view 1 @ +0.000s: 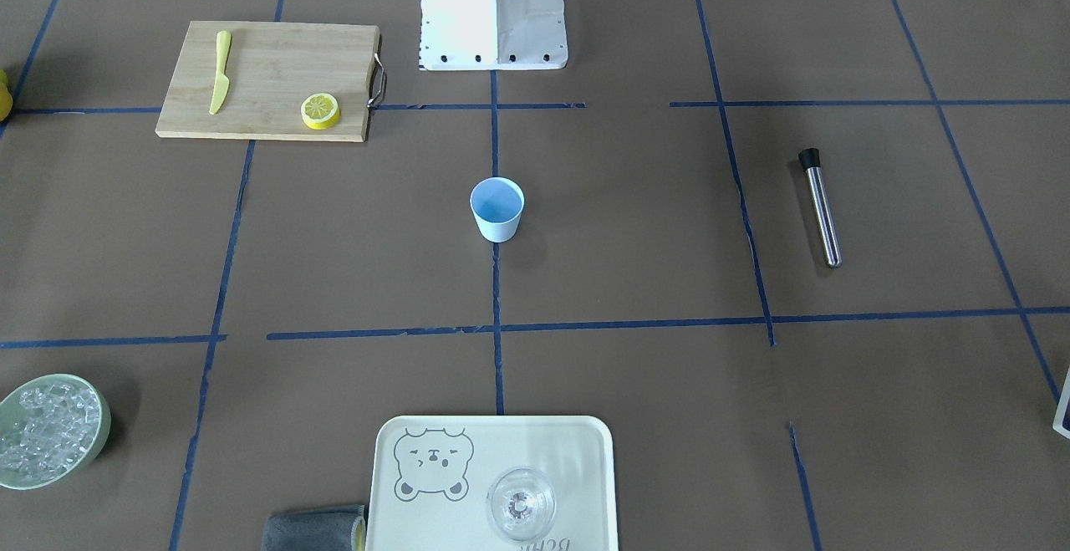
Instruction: Squeeze lemon into cup
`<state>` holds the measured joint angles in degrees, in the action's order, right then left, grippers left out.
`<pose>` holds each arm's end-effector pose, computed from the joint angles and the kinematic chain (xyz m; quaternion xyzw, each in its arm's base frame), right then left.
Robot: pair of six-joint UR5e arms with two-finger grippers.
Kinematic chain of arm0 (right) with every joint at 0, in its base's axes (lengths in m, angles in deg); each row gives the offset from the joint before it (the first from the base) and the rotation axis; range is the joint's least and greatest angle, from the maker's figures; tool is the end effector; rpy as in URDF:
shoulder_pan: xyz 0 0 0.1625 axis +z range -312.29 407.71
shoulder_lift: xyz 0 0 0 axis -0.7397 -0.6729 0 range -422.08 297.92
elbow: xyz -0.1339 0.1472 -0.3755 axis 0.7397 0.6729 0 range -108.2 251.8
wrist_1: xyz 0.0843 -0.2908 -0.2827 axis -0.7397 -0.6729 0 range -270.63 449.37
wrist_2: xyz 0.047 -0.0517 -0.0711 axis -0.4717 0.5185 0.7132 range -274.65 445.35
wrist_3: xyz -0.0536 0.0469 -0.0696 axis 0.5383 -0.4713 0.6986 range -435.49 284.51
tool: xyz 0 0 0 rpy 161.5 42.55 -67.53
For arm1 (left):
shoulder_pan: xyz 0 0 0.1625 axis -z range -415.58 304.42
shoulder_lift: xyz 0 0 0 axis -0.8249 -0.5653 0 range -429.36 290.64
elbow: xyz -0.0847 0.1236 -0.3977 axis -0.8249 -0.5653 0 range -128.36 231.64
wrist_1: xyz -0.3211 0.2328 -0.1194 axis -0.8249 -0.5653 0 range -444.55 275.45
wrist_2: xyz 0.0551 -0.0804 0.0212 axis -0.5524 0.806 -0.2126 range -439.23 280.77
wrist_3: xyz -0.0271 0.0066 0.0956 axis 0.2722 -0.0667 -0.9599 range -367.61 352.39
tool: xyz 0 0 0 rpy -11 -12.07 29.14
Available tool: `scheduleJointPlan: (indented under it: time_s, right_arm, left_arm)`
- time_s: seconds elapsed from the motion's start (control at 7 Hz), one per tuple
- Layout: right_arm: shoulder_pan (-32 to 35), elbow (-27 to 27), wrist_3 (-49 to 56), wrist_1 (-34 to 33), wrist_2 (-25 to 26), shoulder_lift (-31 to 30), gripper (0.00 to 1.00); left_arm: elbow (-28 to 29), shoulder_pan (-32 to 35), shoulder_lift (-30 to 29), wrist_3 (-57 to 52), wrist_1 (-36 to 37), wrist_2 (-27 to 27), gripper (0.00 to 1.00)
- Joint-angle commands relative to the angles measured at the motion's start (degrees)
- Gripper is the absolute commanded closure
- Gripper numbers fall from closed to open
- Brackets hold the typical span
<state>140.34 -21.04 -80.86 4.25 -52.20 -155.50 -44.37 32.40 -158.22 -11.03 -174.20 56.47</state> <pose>0.0815 -0.4680 0.6503 0.0246 -0.4036 0.0488 0.9133 -0.0448 -0.4892 0.6156 0.0410 0.3876 0.0590 0.9190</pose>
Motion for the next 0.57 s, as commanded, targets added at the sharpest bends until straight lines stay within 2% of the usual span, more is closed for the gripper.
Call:
scheduleJointPlan:
  time_s: [0.0, 0.43]
  right_arm:
    - [-0.09, -0.15, 0.1, 0.04, 0.0, 0.09, 0.0]
    - [-0.96, -0.5, -0.95, -0.31, -0.7, 0.87, 0.0]
  left_arm:
    - [-0.14, 0.0, 0.0, 0.0, -0.09, 0.0, 0.0]
    - [-0.76, 0.09, -0.09, 0.09, 0.0, 0.0, 0.0]
